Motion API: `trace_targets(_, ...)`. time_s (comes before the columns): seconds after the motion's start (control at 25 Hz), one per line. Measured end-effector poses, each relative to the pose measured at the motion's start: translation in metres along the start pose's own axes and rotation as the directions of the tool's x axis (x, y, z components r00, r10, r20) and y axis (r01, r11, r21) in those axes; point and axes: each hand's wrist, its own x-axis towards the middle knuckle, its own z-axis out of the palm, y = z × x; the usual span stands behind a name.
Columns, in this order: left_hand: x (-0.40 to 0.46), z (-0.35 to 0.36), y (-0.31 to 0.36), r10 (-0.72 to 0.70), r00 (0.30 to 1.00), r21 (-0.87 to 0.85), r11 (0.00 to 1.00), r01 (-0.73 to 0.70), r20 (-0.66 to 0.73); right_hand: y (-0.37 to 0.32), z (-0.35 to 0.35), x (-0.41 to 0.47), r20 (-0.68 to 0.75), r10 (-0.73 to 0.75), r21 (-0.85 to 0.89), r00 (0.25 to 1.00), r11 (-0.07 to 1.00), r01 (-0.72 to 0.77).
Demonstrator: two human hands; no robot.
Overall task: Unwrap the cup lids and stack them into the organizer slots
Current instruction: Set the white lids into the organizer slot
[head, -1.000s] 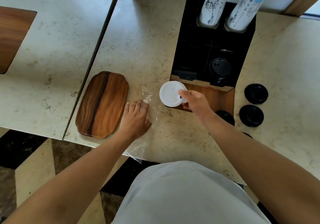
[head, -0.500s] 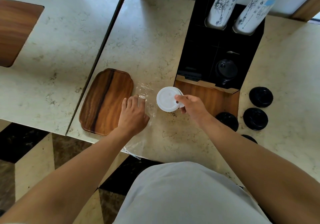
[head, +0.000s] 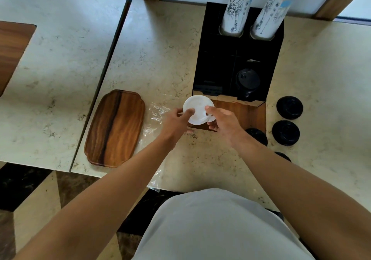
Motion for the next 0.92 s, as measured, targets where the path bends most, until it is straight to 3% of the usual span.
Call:
trace_targets(0.08,0.002,0.01,0.008,-0.014,1.0,-0.069,0.998,0.014,-0.002,-0.005,-0.006,0.002,-0.034,0.011,0.029,0.999,1.0,-0.01)
trace_targets(0.28,0.015,0.024,0.031,0.065,0.998,-0.014,0.998,-0.065,-0.004,-0.021,-0.018,0.01,-0.093,-0.035,0.016,0.995,0.999,0.036)
trace_targets(0.48,0.042,0.035,0.064,0.163,0.982,0.134,0.98,-0.149,-0.098,-0.051,-0.022,0.019,-0.187,-0.143,-0.03,0.972,0.99,0.14)
trace_targets(0.72,0.066,0.048,0.09,0.253,0.954,0.325,0.927,-0.19,-0.162,-0.074,-0.016,0.039,-0.26,-0.153,-0.087,0.953,0.987,0.135)
trace_targets(0.92,0.075,0.057,0.093,0.197,0.974,0.368,0.919,-0.144,-0.11,-0.079,-0.011,0.062,-0.246,-0.109,-0.152,0.963,0.986,0.073)
